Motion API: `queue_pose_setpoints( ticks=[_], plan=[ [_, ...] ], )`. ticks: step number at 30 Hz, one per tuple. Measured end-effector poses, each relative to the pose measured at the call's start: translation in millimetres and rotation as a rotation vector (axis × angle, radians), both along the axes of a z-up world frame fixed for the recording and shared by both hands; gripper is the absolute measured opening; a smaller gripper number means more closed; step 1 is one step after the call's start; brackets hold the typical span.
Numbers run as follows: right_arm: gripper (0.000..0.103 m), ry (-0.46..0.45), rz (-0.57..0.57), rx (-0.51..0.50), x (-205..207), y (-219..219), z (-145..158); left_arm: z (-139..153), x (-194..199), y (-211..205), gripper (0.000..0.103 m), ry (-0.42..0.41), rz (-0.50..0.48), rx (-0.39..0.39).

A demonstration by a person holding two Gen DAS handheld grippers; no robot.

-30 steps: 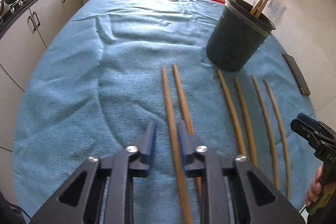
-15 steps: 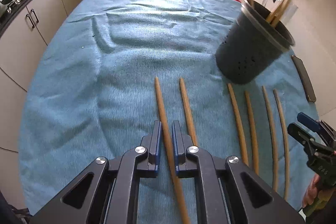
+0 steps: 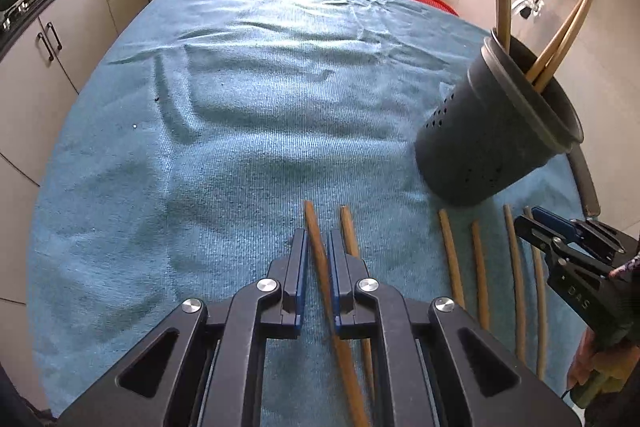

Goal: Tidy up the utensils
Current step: 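Close the right tool on a chopstick while the left tool lifts its chopstick, then carry both chopsticks upright and lower them into the black holder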

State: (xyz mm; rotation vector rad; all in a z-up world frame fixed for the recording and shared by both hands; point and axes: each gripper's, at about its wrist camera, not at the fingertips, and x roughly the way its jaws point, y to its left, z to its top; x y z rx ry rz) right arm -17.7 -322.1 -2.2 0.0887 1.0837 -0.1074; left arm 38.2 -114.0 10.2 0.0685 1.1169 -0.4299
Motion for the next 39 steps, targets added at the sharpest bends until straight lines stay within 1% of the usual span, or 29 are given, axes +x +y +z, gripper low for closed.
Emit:
queue_pose_setpoints(
  ticks=[1,2,5,8,10,13,15,19,23,28,33,39],
  plan=[
    [0.019,-0.008,-0.005,0.005,1,-1,0,0,0,1,0.009,-0.005,0.001,-0.005],
    [0.011,-0.012,-0.008,0.005,2,-1,0,0,-1,2,0.007,-0.012,0.006,-0.006],
    [0.007,-0.028,-0.011,0.021,3,-4,0,1,-1,7,0.006,-0.006,0.031,-0.028],
    [0.007,-0.052,-0.029,0.061,-2,-11,6,14,-8,17,0.005,-0.029,0.065,-0.053],
    [0.007,-0.096,-0.033,0.082,-10,-15,17,26,-15,22,0.005,-0.059,0.074,-0.065],
    [0.007,-0.175,-0.045,0.088,-27,-20,42,52,-31,30,0.005,-0.122,0.086,-0.092],
    [0.007,-0.222,-0.047,0.099,-38,-22,56,72,-48,36,0.005,-0.169,0.090,-0.120],
    [0.007,-0.321,-0.052,0.093,-69,-19,88,104,-79,41,0.005,-0.255,0.083,-0.163],
    [0.007,-0.402,-0.049,0.089,-95,-17,113,126,-113,45,0.005,-0.331,0.065,-0.186],
    [0.007,-0.471,-0.041,0.091,-129,-13,131,148,-161,51,0.005,-0.436,0.043,-0.196],
    [0.007,-0.528,-0.031,0.083,-158,-7,144,162,-194,49,0.005,-0.519,0.021,-0.181],
    [0.007,-0.561,-0.007,0.093,-174,-3,156,171,-219,50,0.005,-0.559,0.004,-0.185]
  ],
)
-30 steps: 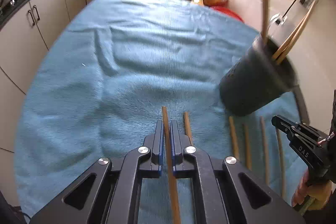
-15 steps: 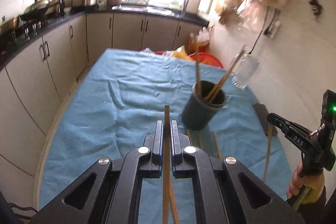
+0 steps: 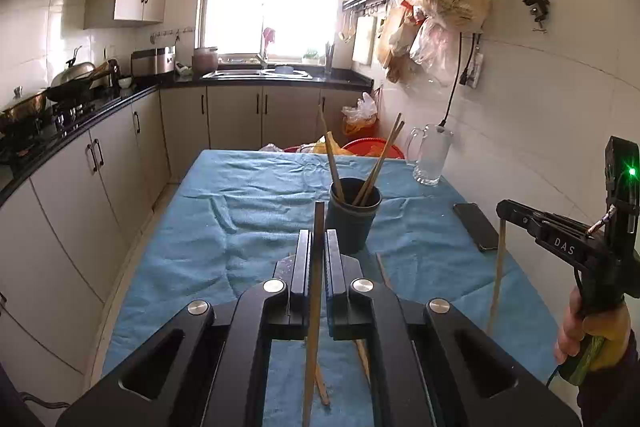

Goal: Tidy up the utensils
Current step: 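Carry both chopsticks upright and lower them into the black holder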

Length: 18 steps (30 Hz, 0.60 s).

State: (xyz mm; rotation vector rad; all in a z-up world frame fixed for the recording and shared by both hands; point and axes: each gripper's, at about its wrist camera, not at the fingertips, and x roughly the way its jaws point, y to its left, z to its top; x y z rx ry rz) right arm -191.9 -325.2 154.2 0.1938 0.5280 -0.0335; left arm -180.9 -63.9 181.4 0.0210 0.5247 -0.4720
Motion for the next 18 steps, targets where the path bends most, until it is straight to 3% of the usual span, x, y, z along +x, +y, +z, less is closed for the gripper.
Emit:
queue_pose_setpoints(
  ticks=[18],
  plan=[
    [0.007,-0.075,0.042,-0.005,-22,13,23,16,-3,8,0.005,0.026,-0.028,-0.095]
  ],
)
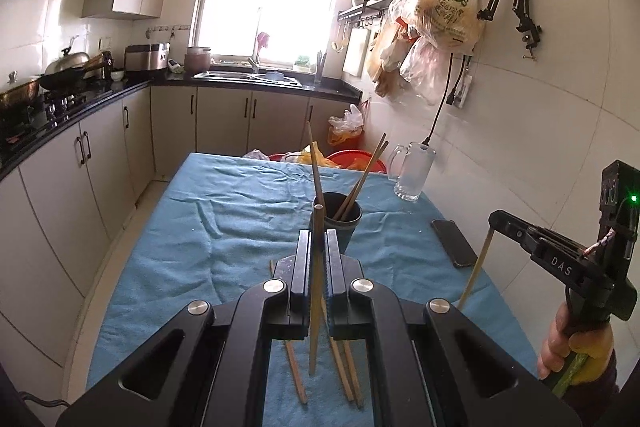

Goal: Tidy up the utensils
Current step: 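Carry both chopsticks upright and lower them into the black holder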

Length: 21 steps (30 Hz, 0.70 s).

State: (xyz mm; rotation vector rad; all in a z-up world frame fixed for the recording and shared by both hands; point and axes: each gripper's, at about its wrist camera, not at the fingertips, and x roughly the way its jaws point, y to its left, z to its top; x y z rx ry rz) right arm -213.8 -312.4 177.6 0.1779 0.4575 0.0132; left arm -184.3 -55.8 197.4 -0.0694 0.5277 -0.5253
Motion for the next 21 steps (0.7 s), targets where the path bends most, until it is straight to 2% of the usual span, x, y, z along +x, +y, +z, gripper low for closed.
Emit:
queue_pose_setpoints(
  ticks=[10,21],
  plan=[
    [0.007,-0.014,0.008,0.003,16,-3,13,15,25,-8,0.005,-0.008,-0.012,-0.003],
    [0.007,-0.105,0.031,-0.009,53,-5,61,48,75,-34,0.005,-0.024,-0.027,-0.021]
  ],
)
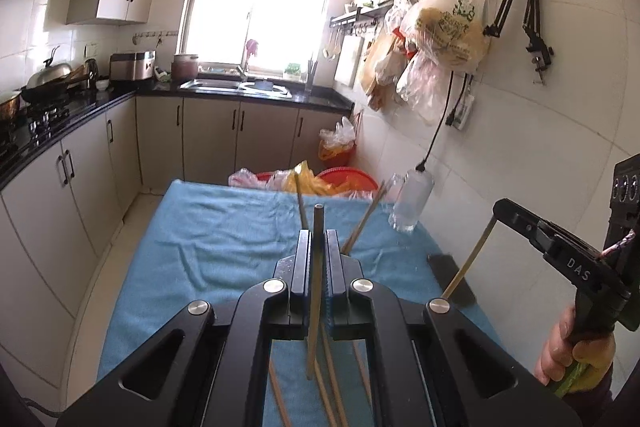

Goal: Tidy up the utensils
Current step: 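Carry both chopsticks upright and lower them into the black holder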

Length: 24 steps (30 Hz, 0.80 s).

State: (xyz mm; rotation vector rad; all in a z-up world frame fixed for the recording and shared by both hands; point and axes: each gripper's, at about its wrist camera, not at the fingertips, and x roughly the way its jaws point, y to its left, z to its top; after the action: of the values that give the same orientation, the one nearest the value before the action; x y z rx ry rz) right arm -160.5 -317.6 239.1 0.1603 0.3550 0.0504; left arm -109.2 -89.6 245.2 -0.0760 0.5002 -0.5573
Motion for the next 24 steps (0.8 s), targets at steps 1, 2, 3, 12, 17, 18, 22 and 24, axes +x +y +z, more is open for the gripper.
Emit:
queue_pose_setpoints(
  ticks=[1,2,3,12,17,18,22,24],
  plan=[
    [0.007,-0.011,0.001,-0.001,7,-1,7,4,5,-3,0.005,-0.006,0.000,-0.003],
    [0.007,-0.021,0.000,0.000,13,-1,13,10,14,-9,0.005,-0.012,0.000,-0.007],
    [0.008,-0.029,0.001,0.002,19,-2,18,14,20,-12,0.005,-0.016,-0.001,-0.010],
    [0.008,-0.093,-0.030,0.016,87,-7,47,36,90,-58,0.005,-0.019,-0.009,-0.030],
    [0.008,-0.042,-0.048,0.037,125,-14,26,17,123,-85,0.005,0.025,-0.029,0.002],
    [0.008,-0.020,-0.050,0.040,133,-16,18,12,126,-88,0.005,0.033,-0.031,0.011],
    [0.008,0.060,-0.043,0.055,156,-19,-13,-19,146,-102,0.005,0.109,-0.044,0.048],
    [0.008,0.098,-0.040,0.059,165,-21,-28,-29,151,-104,0.005,0.135,-0.047,0.057]
  ],
)
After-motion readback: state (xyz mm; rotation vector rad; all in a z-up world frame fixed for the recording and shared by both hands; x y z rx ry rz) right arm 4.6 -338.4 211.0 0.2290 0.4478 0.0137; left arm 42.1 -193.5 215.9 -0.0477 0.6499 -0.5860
